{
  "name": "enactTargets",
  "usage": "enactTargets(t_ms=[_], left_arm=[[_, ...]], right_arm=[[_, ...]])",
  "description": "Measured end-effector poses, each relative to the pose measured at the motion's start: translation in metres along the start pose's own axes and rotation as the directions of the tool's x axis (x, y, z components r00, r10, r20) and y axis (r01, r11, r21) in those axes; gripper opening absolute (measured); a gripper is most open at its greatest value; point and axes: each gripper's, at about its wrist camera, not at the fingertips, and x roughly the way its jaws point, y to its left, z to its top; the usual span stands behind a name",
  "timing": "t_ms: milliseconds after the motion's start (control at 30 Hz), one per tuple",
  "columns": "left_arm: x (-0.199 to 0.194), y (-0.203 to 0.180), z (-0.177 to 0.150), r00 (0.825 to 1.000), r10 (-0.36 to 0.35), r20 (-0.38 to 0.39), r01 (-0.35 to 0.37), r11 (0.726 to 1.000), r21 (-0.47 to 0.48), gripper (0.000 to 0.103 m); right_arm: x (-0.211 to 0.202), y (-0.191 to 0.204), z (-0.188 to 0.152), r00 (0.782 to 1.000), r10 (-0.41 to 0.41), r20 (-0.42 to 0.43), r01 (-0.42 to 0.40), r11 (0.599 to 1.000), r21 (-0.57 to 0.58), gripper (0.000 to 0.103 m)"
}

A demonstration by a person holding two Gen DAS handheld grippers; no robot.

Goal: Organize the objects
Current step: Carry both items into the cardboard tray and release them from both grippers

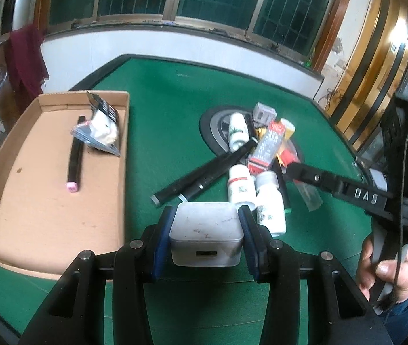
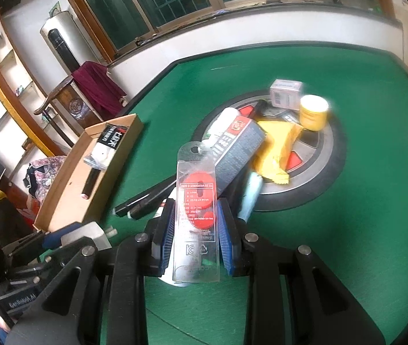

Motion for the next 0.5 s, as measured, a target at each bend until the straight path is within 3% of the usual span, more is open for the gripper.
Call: enactTargets(t_ms=[267,500], left_arm=[[-0.022,0.041,0.013,0.998,0.023,0.06,-0.019,0.998,-0.056,0.039],[-0.039,0.096,0.035,0.991,0.088,0.104,-0.077,0.991,-0.108,0.039]], right_arm=[[0.005,0.026,-0.005,0.999,0.03,-0.024,-0.03,0.999,-0.028,0.026],[0.023,0.07,0.005,0.991,0.096,-0.09,-0.101,0.993,-0.056,0.026]])
